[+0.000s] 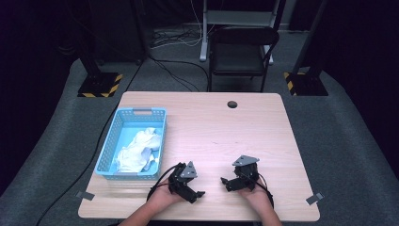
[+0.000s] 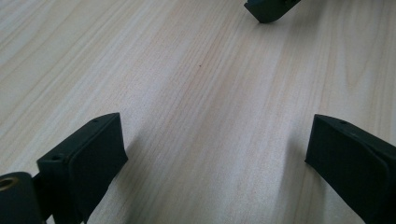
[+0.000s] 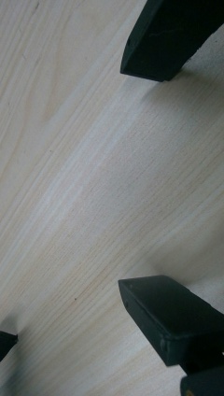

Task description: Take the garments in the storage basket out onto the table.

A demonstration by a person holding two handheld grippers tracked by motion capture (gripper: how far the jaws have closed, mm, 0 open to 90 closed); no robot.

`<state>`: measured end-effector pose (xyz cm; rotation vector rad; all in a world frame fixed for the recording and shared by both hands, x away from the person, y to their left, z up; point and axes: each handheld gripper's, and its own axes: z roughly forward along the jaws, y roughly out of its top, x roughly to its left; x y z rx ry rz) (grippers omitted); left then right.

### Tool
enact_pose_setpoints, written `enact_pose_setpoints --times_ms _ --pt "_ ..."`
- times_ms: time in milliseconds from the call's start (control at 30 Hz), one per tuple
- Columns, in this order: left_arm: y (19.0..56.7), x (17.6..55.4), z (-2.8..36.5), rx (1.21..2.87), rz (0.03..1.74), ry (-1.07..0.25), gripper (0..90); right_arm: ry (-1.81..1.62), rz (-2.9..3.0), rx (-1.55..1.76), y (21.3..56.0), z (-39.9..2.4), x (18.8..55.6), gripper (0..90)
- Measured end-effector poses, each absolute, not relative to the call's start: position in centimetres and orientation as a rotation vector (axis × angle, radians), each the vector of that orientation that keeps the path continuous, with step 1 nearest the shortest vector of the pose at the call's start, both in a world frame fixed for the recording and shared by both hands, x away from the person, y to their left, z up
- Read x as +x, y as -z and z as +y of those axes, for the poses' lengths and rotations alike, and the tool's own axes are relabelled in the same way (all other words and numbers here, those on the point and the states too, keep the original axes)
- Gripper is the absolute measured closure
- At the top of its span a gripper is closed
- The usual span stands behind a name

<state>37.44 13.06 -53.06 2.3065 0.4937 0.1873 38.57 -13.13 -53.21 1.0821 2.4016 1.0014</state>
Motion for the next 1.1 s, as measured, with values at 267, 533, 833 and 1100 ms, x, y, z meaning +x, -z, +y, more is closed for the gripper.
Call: enact_pose_setpoints --times_ms 267,533,833,1100 --pt "51.4 37.5 13.6 2.277 0.503 -0.2 5.6 -1.001 2.401 1.081 53.2 -13.1 38.6 0.0" --pt "49.0 37.4 14.5 2.228 0.51 -0.238 5.6 -1.001 2.401 1.081 53.2 -13.1 38.6 0.0" --pt "47.5 37.9 16.2 2.191 0.547 -0.271 5.8 -1.001 2.401 1.081 53.2 -13.1 38.6 0.0" --pt "46.2 38.1 17.2 2.171 0.582 -0.297 5.9 -1.001 2.401 1.081 53.2 -13.1 38.6 0.0"
